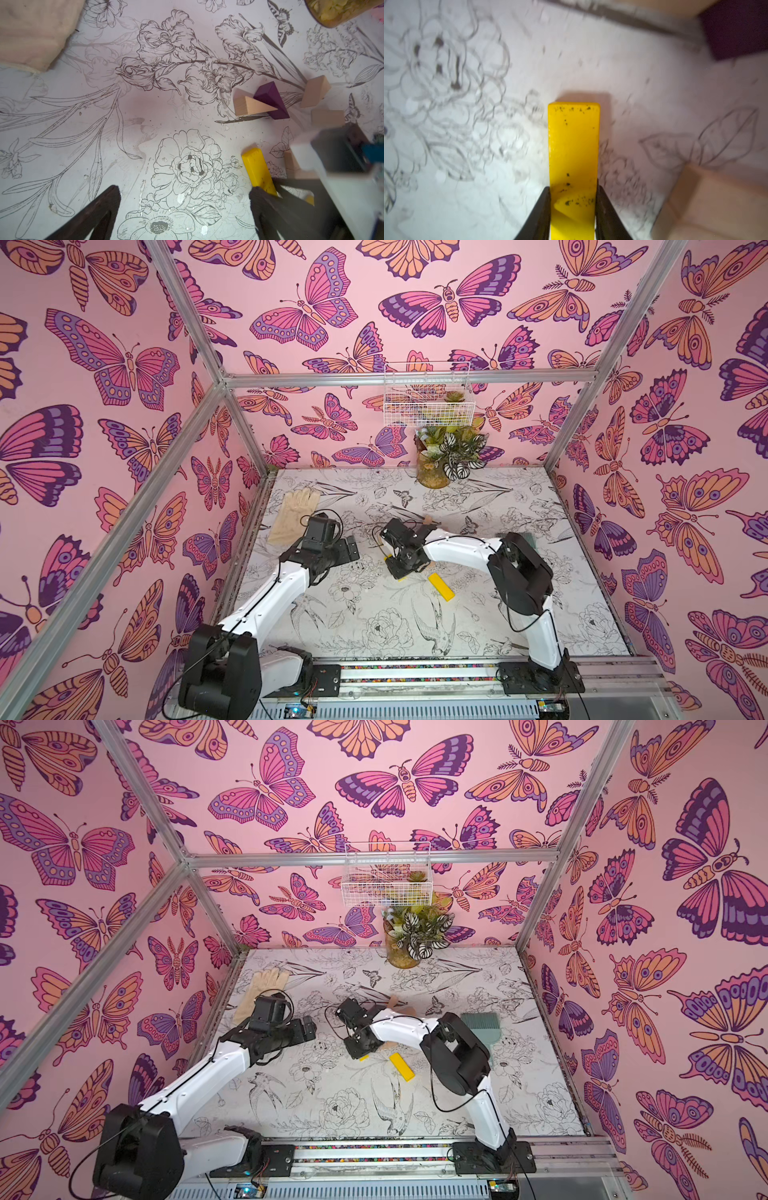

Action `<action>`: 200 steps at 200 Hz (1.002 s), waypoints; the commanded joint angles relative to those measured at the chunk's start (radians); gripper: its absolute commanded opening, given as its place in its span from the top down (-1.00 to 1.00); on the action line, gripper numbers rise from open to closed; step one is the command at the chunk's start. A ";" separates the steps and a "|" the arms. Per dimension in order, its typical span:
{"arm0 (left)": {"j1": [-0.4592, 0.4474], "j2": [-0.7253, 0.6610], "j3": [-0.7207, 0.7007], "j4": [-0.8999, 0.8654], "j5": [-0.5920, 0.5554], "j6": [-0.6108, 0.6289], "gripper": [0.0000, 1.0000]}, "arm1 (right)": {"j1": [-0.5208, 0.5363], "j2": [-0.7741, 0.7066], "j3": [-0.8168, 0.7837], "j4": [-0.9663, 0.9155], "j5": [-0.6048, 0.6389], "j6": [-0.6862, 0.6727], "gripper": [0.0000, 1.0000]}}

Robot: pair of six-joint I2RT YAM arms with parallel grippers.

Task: Assemble a small pinwheel with building blocks
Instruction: Move the building block to the center of the board.

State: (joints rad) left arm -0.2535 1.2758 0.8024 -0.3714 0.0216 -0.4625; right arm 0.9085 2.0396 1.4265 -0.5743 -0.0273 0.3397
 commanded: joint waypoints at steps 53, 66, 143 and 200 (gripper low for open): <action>-0.048 0.320 0.267 -0.029 0.108 0.399 -0.73 | 0.129 -0.386 -0.504 0.061 0.001 0.151 0.44; -0.070 0.372 0.314 -0.032 0.100 0.457 -0.66 | 0.130 -0.431 -0.556 0.071 0.011 0.173 0.35; -0.190 0.591 0.506 -0.041 0.066 0.775 -0.38 | 0.098 -0.731 -0.499 -0.042 0.086 0.177 -0.43; -0.219 0.716 0.621 -0.086 0.015 0.897 -0.25 | -0.063 -1.020 -0.598 -0.096 0.104 0.231 -0.44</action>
State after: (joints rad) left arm -0.4660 1.9438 1.3792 -0.4019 0.0803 0.3569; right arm 0.9043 1.1072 0.8825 -0.5968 0.0471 0.5320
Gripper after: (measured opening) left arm 0.637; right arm 0.718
